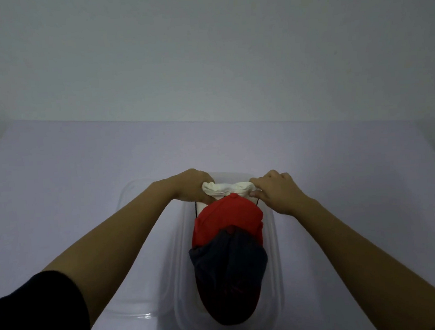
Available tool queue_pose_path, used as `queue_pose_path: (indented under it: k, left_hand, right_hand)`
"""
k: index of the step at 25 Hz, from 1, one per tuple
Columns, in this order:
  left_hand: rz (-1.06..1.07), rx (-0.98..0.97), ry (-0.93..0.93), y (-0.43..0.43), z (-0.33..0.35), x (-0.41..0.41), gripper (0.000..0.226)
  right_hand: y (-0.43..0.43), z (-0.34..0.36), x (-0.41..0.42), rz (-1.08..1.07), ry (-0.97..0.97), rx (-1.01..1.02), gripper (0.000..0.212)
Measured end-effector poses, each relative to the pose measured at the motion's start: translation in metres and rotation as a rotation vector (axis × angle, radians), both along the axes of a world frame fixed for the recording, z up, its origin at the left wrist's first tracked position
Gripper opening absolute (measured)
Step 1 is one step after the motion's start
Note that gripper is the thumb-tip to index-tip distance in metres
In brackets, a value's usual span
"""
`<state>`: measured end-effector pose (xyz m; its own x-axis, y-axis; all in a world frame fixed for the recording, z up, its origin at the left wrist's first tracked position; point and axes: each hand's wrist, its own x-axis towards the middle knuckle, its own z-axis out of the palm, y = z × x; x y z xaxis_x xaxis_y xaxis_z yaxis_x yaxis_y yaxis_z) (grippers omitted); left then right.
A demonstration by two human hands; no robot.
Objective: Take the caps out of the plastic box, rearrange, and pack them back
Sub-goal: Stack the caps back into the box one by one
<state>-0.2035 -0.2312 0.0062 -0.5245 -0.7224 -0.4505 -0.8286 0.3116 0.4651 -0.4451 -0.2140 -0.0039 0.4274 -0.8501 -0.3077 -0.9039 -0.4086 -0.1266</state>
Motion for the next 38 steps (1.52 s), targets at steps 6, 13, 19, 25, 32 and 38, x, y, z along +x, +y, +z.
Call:
queue_pose_path:
  k: [6,13,19,25,32,38]
  left_hand:
    - [0.037,-0.163,-0.018,-0.001,-0.003,0.014,0.031]
    - [0.308,-0.273,0.091,0.010,-0.007,0.002,0.036]
    - [0.307,0.079,0.203,0.055,0.009,0.005,0.041]
    - [0.488,-0.081,0.042,0.065,-0.018,-0.008,0.043]
    - [0.555,-0.168,0.437,0.113,0.001,0.009,0.040]
    - [0.432,-0.149,0.153,0.125,-0.020,-0.011,0.031]
  right_hand:
    - [-0.008,-0.012,0.009,0.007,0.048,-0.037,0.035]
    - [0.006,-0.015,0.007,-0.175,-0.326,-0.244,0.039]
    - [0.045,-0.020,-0.008,-0.050,-0.417,0.112,0.060]
    - [0.041,-0.010,0.013,-0.186,-0.143,0.000,0.053]
    - [0.083,0.001,-0.002,-0.266,-0.658,-0.142,0.045]
    - [0.098,-0.013,0.004,-0.239,-0.228,0.062,0.062]
